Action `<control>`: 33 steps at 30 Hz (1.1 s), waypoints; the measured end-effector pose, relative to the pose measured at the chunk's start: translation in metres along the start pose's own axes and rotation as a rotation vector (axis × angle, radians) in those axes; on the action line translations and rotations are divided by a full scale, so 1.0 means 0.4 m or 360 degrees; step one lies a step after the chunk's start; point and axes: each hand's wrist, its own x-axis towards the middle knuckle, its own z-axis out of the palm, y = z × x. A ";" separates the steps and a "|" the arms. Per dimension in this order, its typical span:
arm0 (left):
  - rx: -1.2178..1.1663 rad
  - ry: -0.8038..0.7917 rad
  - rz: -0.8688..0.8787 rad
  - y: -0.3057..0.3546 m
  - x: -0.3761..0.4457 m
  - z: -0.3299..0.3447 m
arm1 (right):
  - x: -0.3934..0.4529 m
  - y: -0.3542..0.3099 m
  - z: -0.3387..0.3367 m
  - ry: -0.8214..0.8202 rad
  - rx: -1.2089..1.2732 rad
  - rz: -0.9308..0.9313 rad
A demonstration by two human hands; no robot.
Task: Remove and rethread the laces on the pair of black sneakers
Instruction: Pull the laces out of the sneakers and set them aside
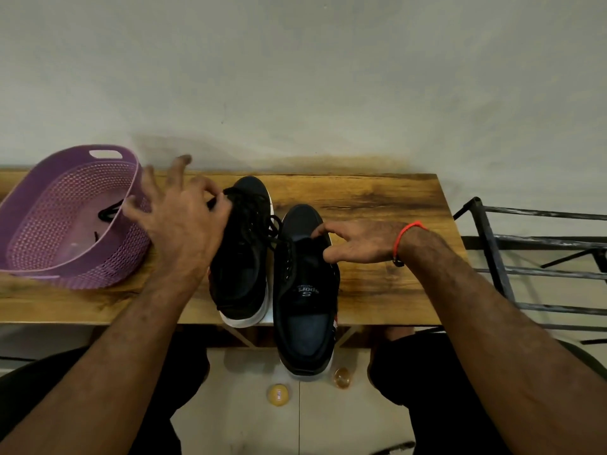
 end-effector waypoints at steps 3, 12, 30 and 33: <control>-0.0139 -0.0020 0.0166 0.010 -0.009 0.001 | 0.000 -0.005 -0.001 -0.0011 0.0008 -0.0009; -0.0186 -0.0764 0.0524 0.111 -0.103 0.059 | 0.015 0.001 0.012 0.0106 0.0016 -0.0029; -0.0320 -0.0894 0.0226 0.094 -0.063 0.044 | 0.036 -0.005 -0.001 0.0997 -0.0258 0.0103; -0.0328 -0.0920 0.0219 0.095 -0.064 0.046 | 0.027 0.032 -0.012 0.0840 -0.0390 0.0381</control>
